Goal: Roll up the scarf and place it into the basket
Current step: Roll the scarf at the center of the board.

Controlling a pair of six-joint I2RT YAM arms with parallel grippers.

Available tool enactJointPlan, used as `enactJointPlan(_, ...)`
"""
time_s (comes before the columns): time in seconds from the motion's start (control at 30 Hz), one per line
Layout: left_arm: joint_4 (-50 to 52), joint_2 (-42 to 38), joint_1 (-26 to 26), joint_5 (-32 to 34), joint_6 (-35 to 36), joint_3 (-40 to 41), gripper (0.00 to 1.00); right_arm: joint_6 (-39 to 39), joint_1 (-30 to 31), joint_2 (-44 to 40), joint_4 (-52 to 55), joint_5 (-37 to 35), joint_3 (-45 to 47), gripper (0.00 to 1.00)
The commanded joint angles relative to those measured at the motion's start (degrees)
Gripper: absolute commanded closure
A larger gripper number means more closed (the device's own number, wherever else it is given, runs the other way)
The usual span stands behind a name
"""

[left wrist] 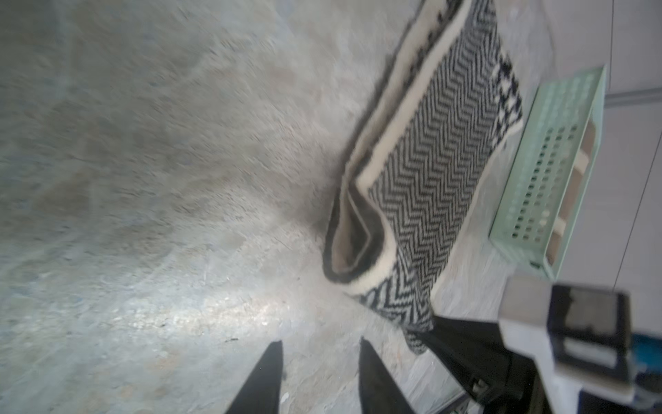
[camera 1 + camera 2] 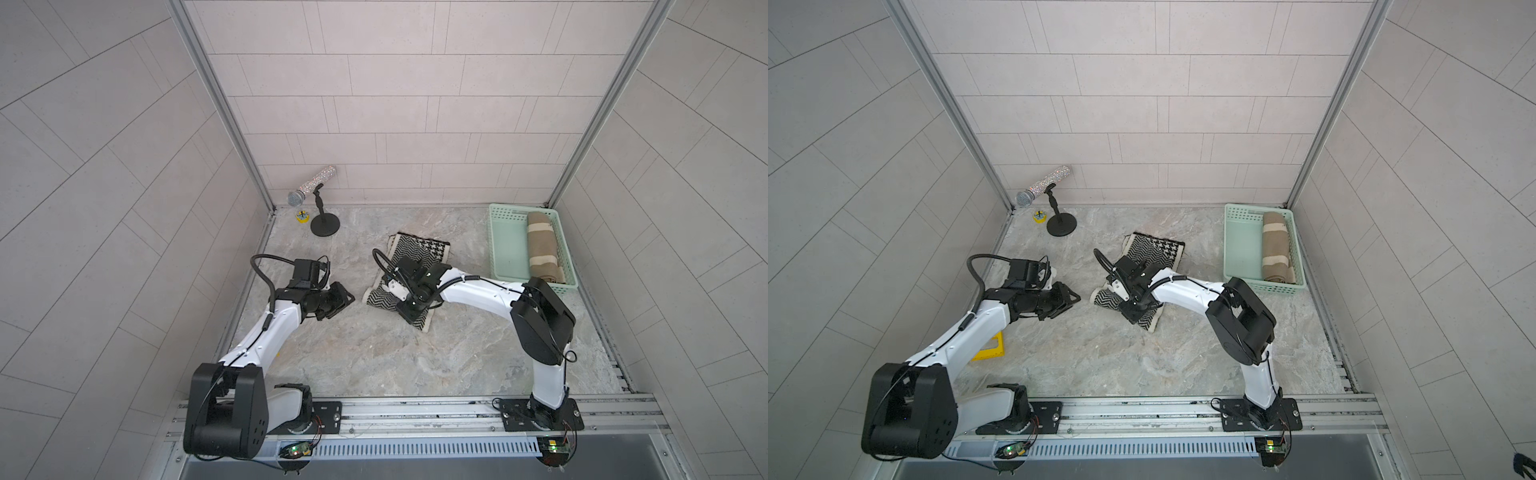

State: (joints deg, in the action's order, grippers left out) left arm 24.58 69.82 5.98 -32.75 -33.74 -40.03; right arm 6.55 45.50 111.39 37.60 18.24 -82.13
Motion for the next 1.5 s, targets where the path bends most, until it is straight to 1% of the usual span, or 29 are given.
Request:
enactJointPlan(0.0,1.2,-2.5,3.3,-0.7,-0.2,0.3,0.70,1.6,-2.4,3.7,4.0,14.3,-2.2,1.00)
enactJointPlan(0.07,0.6,-2.6,5.7,0.4,-0.6,0.0,0.71,1.6,-4.1,5.6,4.5,18.6,-3.7,1.00)
enactJointPlan(0.13,-2.2,-1.6,8.0,0.6,-1.6,-0.3,0.71,1.9,-5.8,8.3,5.7,23.3,-5.9,1.00)
enactJointPlan(0.23,-6.8,1.3,9.6,0.5,-2.9,-1.3,0.73,3.0,-7.8,11.4,6.2,28.3,-8.3,1.00)
enactJointPlan(0.3,-10.1,3.5,9.9,0.5,-3.6,-2.1,0.74,3.6,-8.6,12.7,6.4,30.4,-9.5,1.00)
enactJointPlan(0.47,-14.4,8.3,10.3,1.7,-3.8,-4.8,0.76,4.1,-9.4,14.3,8.1,29.7,-12.1,1.00)
enactJointPlan(0.6,-18.8,13.8,10.3,4.9,-4.0,-5.3,0.76,4.2,-9.2,13.4,8.7,26.6,-11.9,1.00)
enactJointPlan(0.67,-21.1,17.9,10.2,6.0,-4.7,-5.8,0.76,4.0,-8.4,11.8,8.6,22.8,-10.7,1.00)
enactJointPlan(0.77,-24.0,23.8,9.8,6.2,-6.2,-6.5,0.79,3.4,-5.9,8.9,8.4,15.0,-8.7,1.00)
enactJointPlan(0.8,-24.3,25.1,9.6,6.2,-6.8,-6.9,0.80,3.2,-4.6,7.7,7.9,12.1,-7.7,0.97)
enactJointPlan(0.87,-24.2,26.3,9.2,6.4,-7.2,-7.2,0.81,2.9,-2.0,5.3,5.8,5.9,-5.0,0.83)
enactJointPlan(0.93,-23.0,26.8,8.9,7.2,-6.9,-7.8,0.82,1.9,1.3,1.5,2.4,-3.1,-1.4,0.71)
enactJointPlan(1.0,-21.7,27.5,8.7,7.6,-6.3,-8.6,0.83,0.3,5.4,-2.0,-1.3,-14.3,3.0,0.54)
enactJointPlan(1.07,-21.9,28.1,8.6,7.2,-6.2,-8.9,0.83,-1.5,9.1,-4.1,-4.4,-23.6,6.5,0.44)
enactJointPlan(1.1,-22.1,28.3,8.5,7.0,-6.3,-8.9,0.83,-2.7,10.6,-4.5,-5.4,-28.0,7.8,0.43)
enactJointPlan(1.2,-22.4,29.2,8.5,6.7,-6.6,-9.0,0.84,-5.8,14.4,-4.9,-8.5,-37.1,11.3,0.42)
enactJointPlan(1.33,-22.7,29.6,8.3,6.4,-6.7,-9.1,0.84,-6.8,17.9,-3.9,-10.5,-45.7,14.6,0.39)
enactJointPlan(1.47,-22.6,29.9,8.2,6.0,-6.5,-9.5,0.84,-6.6,18.6,-0.1,-11.2,-52.2,15.8,0.41)
